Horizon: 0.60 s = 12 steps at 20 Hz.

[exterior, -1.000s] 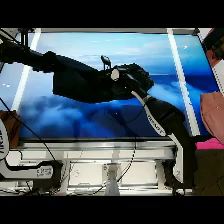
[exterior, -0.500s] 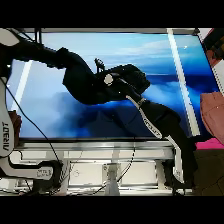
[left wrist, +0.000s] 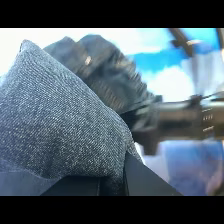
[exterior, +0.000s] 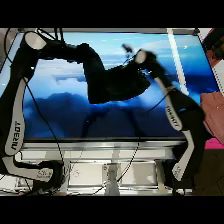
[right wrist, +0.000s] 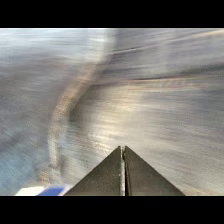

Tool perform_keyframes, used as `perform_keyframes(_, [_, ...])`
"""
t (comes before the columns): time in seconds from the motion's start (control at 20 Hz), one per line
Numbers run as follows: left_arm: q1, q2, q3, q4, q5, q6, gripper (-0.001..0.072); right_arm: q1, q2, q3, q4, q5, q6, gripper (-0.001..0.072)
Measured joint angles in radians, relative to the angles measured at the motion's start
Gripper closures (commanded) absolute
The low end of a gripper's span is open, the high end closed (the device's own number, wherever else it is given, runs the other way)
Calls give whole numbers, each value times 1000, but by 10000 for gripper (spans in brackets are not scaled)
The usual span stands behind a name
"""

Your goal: Fold the clothes and pants, and hang the long-sleeved shirts on hangers.

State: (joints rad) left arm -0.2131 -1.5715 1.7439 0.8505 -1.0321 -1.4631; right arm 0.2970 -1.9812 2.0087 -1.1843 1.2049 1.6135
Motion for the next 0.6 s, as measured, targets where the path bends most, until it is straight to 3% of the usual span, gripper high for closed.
perform_keyframes(0.25, [-93, -47, 0, 0, 144, -3, 663, -198, 152, 1, -21, 88, -36, 679])
perform_keyframes(0.6, [-168, -61, 0, 16, 179, -4, 664, -333, 281, 1, -34, 137, -94, 679])
